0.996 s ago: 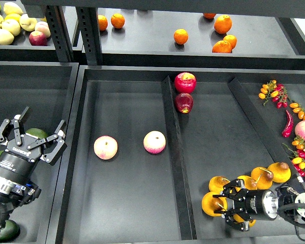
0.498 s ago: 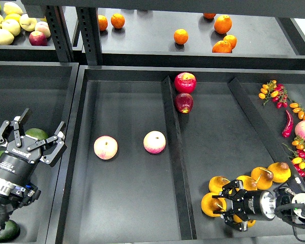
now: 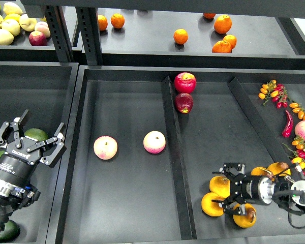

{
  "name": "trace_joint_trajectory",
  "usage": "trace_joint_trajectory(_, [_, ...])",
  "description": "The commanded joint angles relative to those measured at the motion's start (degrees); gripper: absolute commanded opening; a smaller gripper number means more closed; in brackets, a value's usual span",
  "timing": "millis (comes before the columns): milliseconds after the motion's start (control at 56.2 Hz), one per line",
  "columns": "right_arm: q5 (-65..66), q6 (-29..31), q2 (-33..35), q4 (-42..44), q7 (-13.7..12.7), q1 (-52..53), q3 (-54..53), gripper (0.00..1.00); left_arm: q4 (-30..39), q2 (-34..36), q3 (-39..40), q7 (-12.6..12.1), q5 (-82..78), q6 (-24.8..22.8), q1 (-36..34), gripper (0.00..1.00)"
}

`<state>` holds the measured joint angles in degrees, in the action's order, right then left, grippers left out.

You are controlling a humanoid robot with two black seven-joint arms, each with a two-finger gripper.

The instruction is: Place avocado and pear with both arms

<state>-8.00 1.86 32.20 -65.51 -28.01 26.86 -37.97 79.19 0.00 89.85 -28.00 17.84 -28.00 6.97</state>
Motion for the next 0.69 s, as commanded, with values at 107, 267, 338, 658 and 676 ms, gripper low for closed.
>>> trace_joint_trajectory(107, [0.18,-5.55,-16.63,3.46,0.01,0.13,-22.39,0.91,-0.26,0.00,-0.12,0.00,-0.09,0.00,0.06,0.99])
trace_joint_trajectory(267, [0.27,-5.20,-31.32,6.80,0.01,-3.21,-37.17,0.95,-1.06,0.00,-0.12,0.00,-0.09,0.00,0.06,0.99])
trace_joint_trajectory(338, [0.80,-4.32,-32.20,7.33,0.01,-5.75,-40.68,0.98,-1.41,0.00,0.06,0.00,-0.09,0.00,0.06,0.99])
trace_joint_trajectory(658, [2.47,5.17,-32.20,7.16,0.01,-11.30,-48.07,0.99,-4.13,0.00,-0.03,0.00,-0.09,0.00,0.23,0.99])
trace_joint_trajectory(676, [2.47,5.26,-32.20,7.16,0.01,-11.56,-48.42,0.99,-4.31,0.00,-0.03,0.00,-0.09,0.00,0.23,0.99])
